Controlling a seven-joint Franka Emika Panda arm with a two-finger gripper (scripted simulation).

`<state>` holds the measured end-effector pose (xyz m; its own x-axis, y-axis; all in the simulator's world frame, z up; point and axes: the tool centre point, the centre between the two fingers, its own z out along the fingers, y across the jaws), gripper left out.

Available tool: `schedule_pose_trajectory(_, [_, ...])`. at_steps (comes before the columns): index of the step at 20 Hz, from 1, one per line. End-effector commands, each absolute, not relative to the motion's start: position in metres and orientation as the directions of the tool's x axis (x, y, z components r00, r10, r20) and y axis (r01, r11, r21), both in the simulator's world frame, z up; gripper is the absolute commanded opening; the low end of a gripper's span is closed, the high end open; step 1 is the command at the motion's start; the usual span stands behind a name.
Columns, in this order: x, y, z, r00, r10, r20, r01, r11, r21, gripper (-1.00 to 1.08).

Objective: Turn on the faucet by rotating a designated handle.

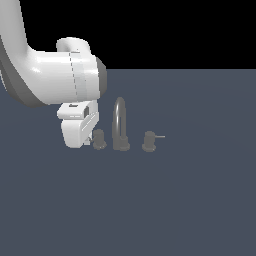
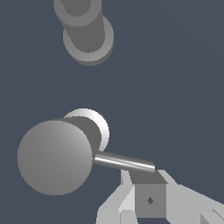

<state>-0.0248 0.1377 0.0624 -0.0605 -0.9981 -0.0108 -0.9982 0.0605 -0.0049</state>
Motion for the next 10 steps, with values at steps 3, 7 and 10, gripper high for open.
schedule_pose_trajectory(3, [-0.023,0.123,0.062,-0.067,-0.998,-0.009,-0.998,0.067,-0.004,-1.00])
schedule_pose_trajectory(7, [-0.019,0.094,0.063,-0.078,-0.997,-0.003,-0.997,0.078,-0.001,-1.00])
schedule_pose_trajectory(10, [-0.018,0.081,0.063,-0.084,-0.996,0.000,-0.996,0.084,0.000,-1.00])
